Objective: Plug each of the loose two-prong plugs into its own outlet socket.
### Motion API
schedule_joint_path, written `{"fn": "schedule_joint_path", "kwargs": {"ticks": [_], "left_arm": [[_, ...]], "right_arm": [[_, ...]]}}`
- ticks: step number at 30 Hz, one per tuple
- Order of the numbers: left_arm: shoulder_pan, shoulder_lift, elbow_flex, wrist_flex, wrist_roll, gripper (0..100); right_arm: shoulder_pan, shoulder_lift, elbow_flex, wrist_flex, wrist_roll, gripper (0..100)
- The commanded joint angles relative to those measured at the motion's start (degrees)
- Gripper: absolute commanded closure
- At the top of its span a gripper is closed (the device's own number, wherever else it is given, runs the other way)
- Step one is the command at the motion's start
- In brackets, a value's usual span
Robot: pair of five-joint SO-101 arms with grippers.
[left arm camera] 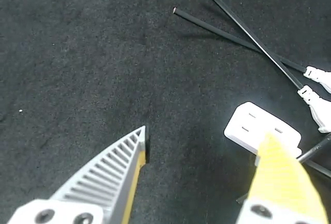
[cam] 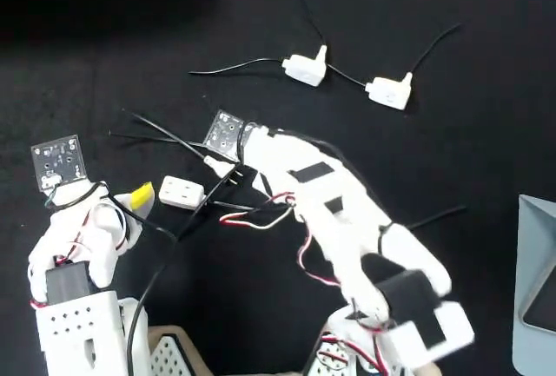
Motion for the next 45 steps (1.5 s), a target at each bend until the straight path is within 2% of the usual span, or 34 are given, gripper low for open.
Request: {"fn": "schedule_joint_path", "kwargs": {"ticks": [1, 11, 21, 29, 40, 45], "left_arm": [[-0.7, -0.4, -1.3, -1.0, 0.3, 67], [-0.7, -0.4, -0.6, -1.3, 0.3, 67], [-0.4, -0.4, -0.6, -1.3, 0.3, 67], [-0.3, -0.4, -0.6, -1.3, 0.3, 67], [-0.5, -0.4, -0.5, -1.3, 0.3, 67], [-0.4, -0.4, -0.5, -1.3, 0.2, 67]], "right_arm": [[-0.9, 7.9, -4.0, -5.8, 0.4, 79.9], [-0.8, 14.6, -7.3, -15.8, 0.4, 80.0], [-0.8, 14.5, -7.3, -15.9, 0.4, 80.0], [-1.1, 7.7, -3.7, -15.5, 0.4, 79.9], [-1.5, 13.1, -7.6, -15.8, 0.4, 80.0], [-1.7, 10.0, -5.1, -15.1, 0.4, 79.9]]}}
